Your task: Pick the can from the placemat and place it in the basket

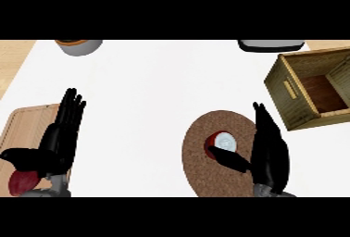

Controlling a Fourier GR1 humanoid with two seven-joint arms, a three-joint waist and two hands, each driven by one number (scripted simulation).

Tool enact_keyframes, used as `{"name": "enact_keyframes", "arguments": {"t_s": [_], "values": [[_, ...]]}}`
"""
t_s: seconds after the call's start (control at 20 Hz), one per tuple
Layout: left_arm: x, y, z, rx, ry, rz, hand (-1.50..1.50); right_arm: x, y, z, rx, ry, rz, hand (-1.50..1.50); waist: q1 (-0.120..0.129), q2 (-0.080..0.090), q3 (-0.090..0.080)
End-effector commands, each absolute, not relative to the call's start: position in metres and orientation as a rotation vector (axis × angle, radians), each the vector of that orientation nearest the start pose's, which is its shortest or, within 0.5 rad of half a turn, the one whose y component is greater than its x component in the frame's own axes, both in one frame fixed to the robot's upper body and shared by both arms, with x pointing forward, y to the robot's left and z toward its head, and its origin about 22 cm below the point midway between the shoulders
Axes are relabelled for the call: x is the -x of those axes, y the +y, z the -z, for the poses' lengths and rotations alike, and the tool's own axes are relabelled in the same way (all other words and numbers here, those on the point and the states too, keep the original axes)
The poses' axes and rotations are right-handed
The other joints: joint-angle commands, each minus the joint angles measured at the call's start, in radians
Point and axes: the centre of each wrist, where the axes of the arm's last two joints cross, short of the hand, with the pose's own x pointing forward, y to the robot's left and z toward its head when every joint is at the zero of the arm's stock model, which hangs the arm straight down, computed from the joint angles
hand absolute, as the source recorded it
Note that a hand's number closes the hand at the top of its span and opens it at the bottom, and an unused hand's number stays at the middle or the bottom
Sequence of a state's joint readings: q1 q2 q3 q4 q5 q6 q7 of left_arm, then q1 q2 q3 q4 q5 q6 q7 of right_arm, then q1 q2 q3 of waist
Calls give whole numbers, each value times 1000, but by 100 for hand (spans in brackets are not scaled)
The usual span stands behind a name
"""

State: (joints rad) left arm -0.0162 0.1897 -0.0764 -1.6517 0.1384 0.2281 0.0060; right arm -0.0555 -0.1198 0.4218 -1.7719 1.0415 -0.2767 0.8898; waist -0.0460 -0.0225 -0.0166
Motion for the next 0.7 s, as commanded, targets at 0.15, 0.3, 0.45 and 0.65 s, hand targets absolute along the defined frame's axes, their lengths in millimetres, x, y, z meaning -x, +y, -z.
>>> {"name": "enact_keyframes", "arguments": {"t_s": [0.15, 0.3, 0.45, 0.65], "values": [[-244, 244, -27, -120, -1654, -61, 0, -207, -107, -126, 948, -985, -583, -150, 28, 9, 8], [-245, 250, -33, -116, -1662, -72, 0, -203, -107, -156, 965, -940, -590, -150, 37, 12, 11], [-240, 233, -31, -86, -1656, -48, 0, -214, -101, -164, 997, -891, -591, -150, 54, 16, 12], [-244, 242, -36, -90, -1681, -45, 0, -213, -104, -153, 1032, -802, -607, -150, 44, 16, 13]]}}
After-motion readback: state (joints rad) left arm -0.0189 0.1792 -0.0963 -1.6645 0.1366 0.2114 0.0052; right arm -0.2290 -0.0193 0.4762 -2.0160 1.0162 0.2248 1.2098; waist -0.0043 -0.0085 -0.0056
